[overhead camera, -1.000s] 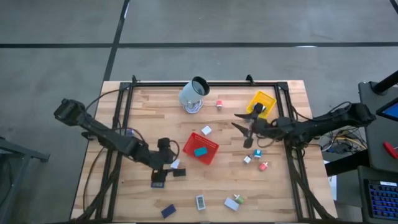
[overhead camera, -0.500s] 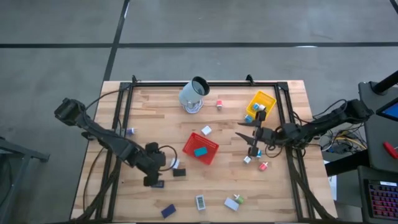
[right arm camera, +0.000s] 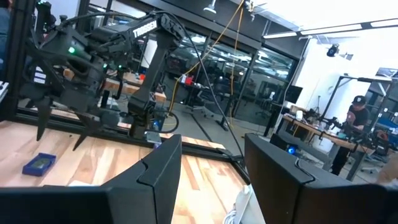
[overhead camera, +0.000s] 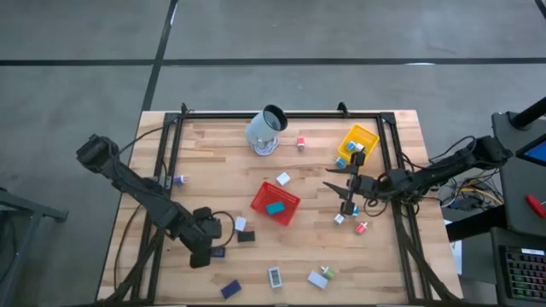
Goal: Pick & Place Office items
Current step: Put the top blue digital clock into the red basket
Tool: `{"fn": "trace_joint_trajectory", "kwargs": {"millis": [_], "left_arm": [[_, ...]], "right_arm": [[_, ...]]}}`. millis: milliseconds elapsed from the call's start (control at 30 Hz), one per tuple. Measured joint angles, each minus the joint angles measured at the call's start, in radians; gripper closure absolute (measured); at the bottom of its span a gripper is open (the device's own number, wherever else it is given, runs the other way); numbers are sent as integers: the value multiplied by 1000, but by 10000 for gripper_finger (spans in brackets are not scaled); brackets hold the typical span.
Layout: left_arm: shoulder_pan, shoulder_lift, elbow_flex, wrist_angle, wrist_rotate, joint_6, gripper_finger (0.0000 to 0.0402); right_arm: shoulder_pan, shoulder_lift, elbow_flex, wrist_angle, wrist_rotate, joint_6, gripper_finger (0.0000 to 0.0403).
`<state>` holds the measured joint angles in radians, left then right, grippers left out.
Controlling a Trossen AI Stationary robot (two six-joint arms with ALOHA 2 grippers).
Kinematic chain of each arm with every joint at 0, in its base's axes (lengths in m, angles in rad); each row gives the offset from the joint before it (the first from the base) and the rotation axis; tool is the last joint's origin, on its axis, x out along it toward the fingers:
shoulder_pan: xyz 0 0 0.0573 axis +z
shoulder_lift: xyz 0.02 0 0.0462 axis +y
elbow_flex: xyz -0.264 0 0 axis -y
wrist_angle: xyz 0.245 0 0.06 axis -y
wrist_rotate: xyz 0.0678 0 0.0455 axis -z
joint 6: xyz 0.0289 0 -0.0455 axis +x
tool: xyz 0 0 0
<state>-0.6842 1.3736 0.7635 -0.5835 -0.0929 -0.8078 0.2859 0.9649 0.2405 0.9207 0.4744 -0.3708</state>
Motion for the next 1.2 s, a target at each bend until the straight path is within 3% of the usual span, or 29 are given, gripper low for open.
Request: {"fn": "trace_joint_trajectory", "kwargs": {"millis": [400,700,1200], "left_arm": [[-14,184,34,8,41,-9,74],[-26,245,52,102,55,-9,73],[-39,279,54,97,41,-21,73]], "right_arm": [[0,0,0,0,0,-4,242],[0,0,0,-1,1,-4,262],[0,0,0,-5,0,-8,291]]}}
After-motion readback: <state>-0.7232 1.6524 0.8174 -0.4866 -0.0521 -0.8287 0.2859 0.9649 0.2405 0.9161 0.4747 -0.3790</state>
